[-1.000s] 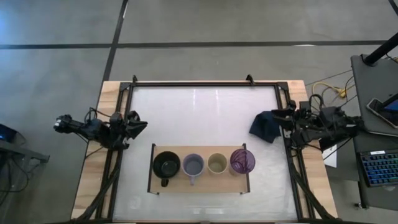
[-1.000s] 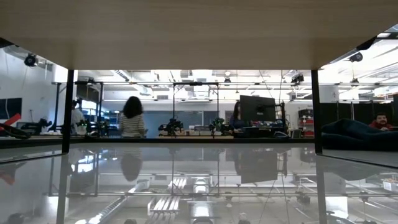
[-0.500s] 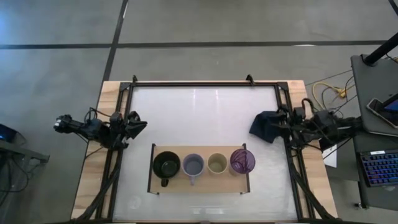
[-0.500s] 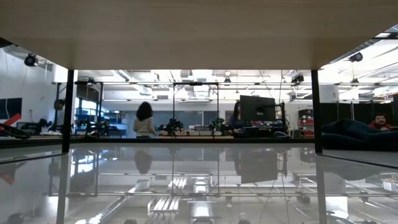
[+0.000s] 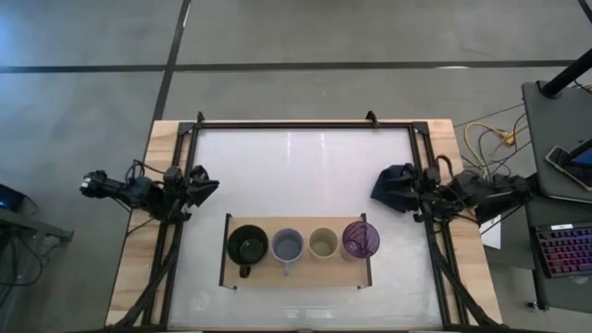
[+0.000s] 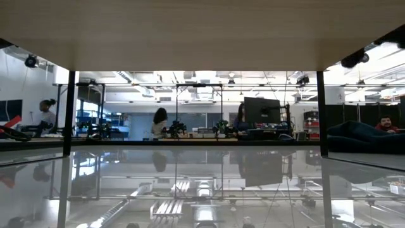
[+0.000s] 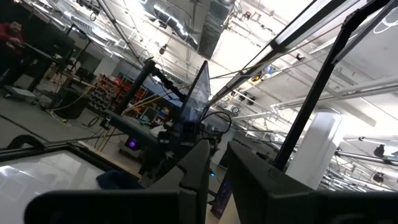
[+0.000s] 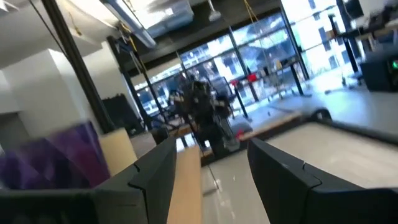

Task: Stack small to large cups/mugs on shelf
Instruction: Return to Home Position

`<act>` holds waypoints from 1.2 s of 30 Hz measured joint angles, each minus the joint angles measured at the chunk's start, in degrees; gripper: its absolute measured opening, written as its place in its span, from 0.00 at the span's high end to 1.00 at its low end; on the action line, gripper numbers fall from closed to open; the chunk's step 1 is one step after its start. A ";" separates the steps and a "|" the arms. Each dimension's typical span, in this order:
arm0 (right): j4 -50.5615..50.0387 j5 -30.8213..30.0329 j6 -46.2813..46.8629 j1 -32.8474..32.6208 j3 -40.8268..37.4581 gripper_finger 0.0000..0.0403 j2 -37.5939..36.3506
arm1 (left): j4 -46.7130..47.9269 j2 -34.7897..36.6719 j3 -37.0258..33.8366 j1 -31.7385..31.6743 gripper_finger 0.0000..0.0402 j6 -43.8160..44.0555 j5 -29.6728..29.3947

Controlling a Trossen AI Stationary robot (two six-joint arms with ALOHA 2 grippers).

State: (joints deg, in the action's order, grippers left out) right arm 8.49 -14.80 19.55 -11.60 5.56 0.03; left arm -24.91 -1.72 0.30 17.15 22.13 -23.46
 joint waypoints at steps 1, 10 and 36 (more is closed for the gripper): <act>-0.11 -0.04 0.64 0.00 -0.76 0.52 0.00 | 0.04 0.00 0.00 0.00 0.89 0.01 0.00; -2.52 -2.95 5.75 0.00 -5.07 0.52 0.02 | 2.03 -0.12 -0.02 0.00 0.89 0.09 -0.02; -5.42 -6.26 -11.88 0.13 -4.99 0.52 4.48 | 20.94 -4.57 0.20 0.00 0.89 4.28 -0.63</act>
State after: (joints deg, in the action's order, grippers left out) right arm 3.07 -21.06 7.67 -11.46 0.58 4.51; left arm -3.96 -6.28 0.49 17.15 26.41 -24.10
